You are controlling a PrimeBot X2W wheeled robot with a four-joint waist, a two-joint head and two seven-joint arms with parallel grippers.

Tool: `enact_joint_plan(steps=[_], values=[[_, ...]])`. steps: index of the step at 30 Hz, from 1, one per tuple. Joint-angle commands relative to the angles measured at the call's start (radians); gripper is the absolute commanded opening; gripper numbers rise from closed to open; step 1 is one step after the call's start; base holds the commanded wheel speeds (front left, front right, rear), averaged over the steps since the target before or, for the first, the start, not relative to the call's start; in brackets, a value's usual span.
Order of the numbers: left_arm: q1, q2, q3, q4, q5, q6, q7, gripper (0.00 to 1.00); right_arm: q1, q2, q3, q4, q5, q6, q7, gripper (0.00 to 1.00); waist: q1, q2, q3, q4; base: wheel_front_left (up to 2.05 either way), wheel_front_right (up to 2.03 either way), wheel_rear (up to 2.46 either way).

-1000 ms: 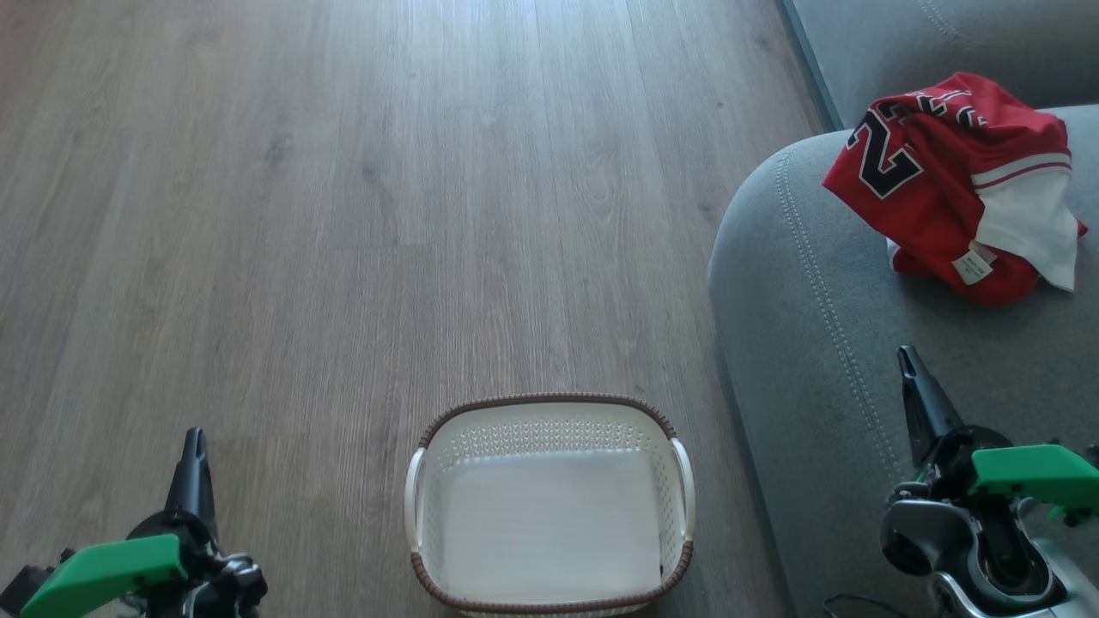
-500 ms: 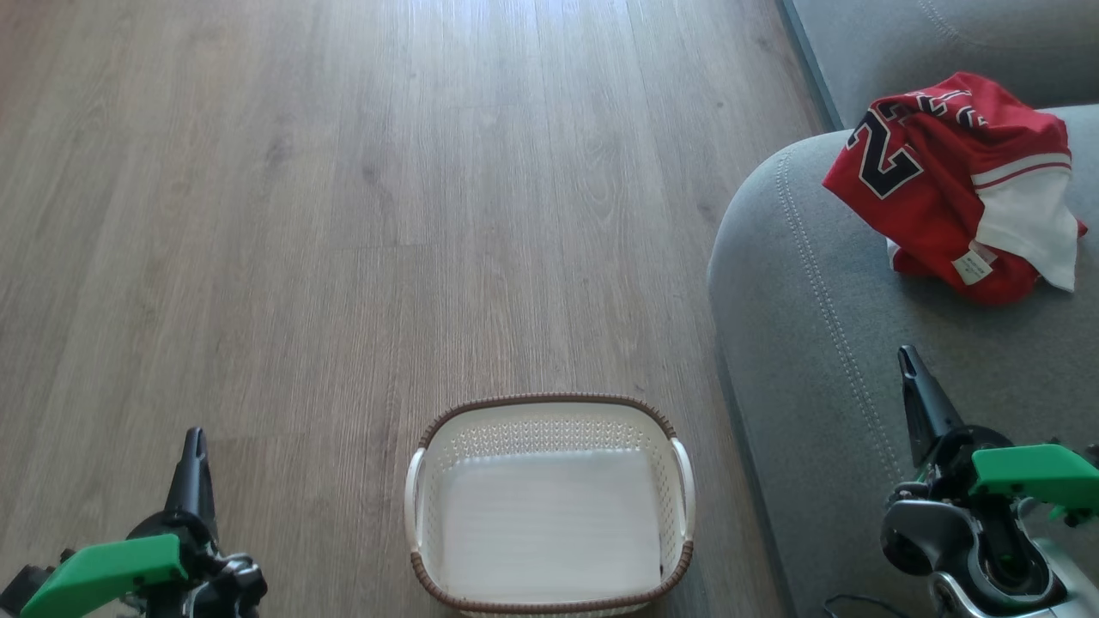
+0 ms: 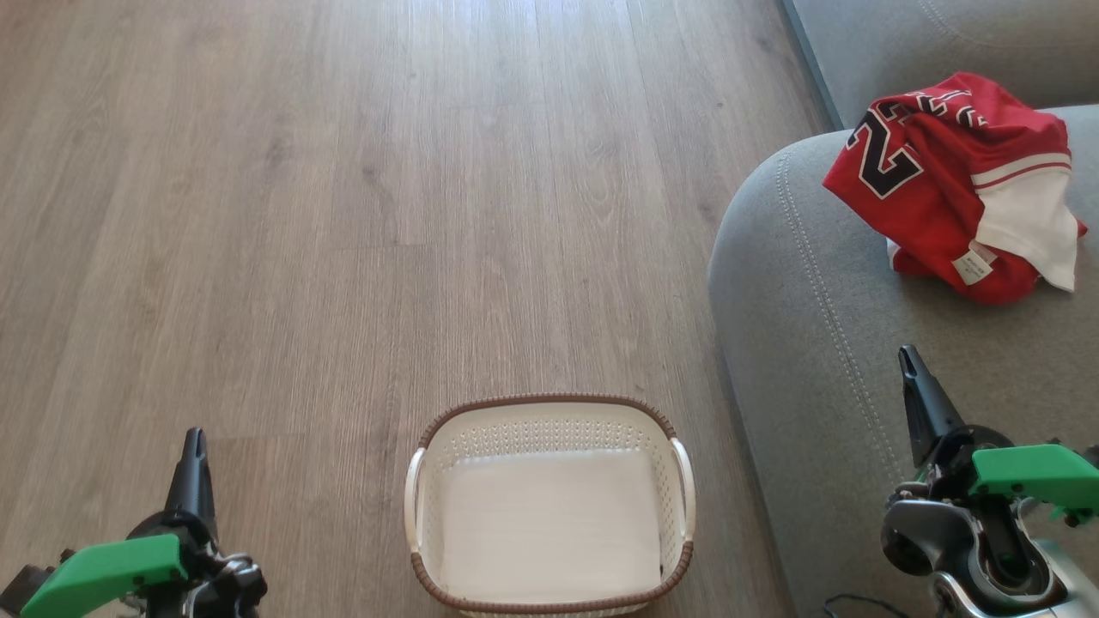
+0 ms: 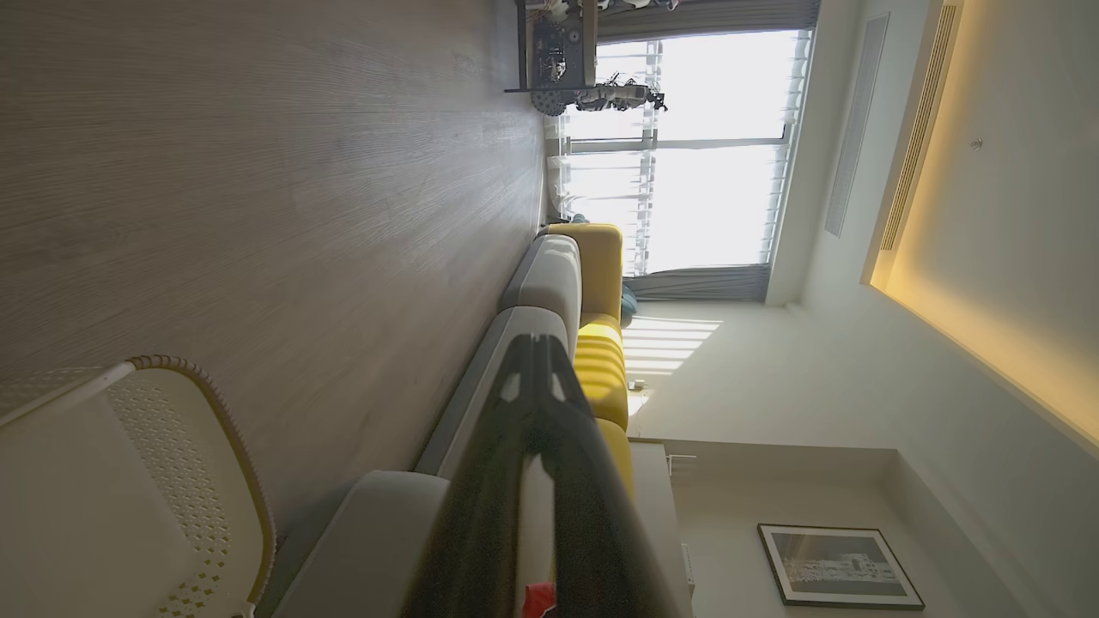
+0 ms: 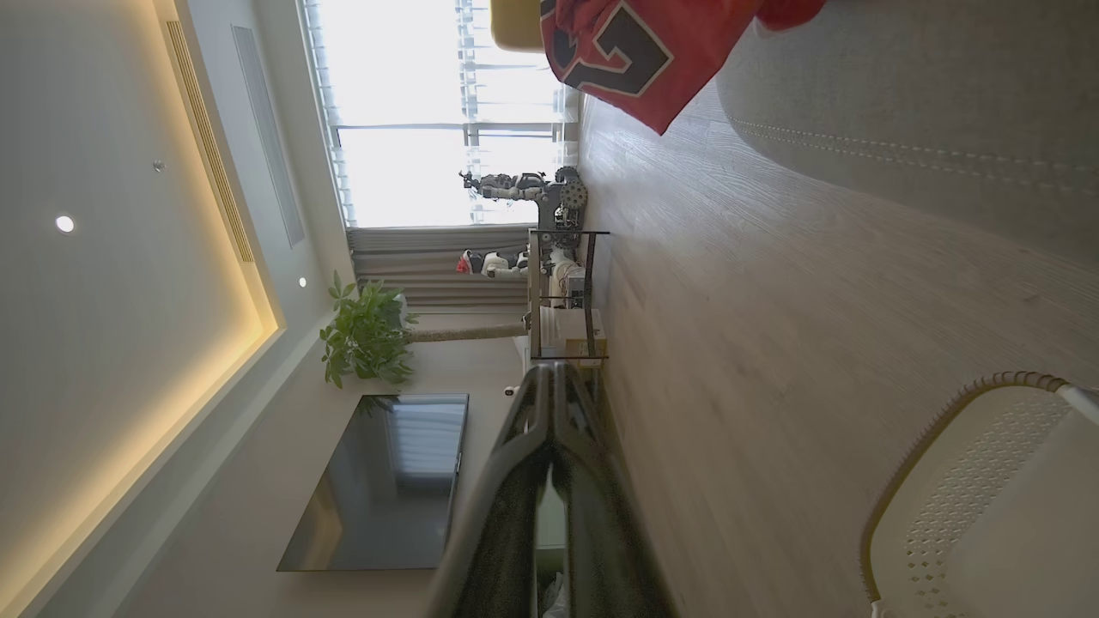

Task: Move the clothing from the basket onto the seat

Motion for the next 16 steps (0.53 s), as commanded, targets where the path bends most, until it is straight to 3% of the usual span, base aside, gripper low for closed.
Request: enact_joint_plan(steps=[1, 16], values=[[-0.038, 0.010, 0.034, -0.036, 0.001, -0.008, 0.005, 0.00, -0.042, -0.030, 0.013, -0.036, 0.008, 0.008, -0.007, 0.00, 0.0000, 0.0000, 0.000, 0.000, 0.00, 0.00, 0.00], [-0.038, 0.010, 0.035, -0.036, 0.001, -0.008, 0.006, 0.00, -0.043, -0.030, 0.013, -0.037, 0.008, 0.008, -0.008, 0.00, 0.0000, 0.0000, 0.000, 0.000, 0.00, 0.00, 0.00]])
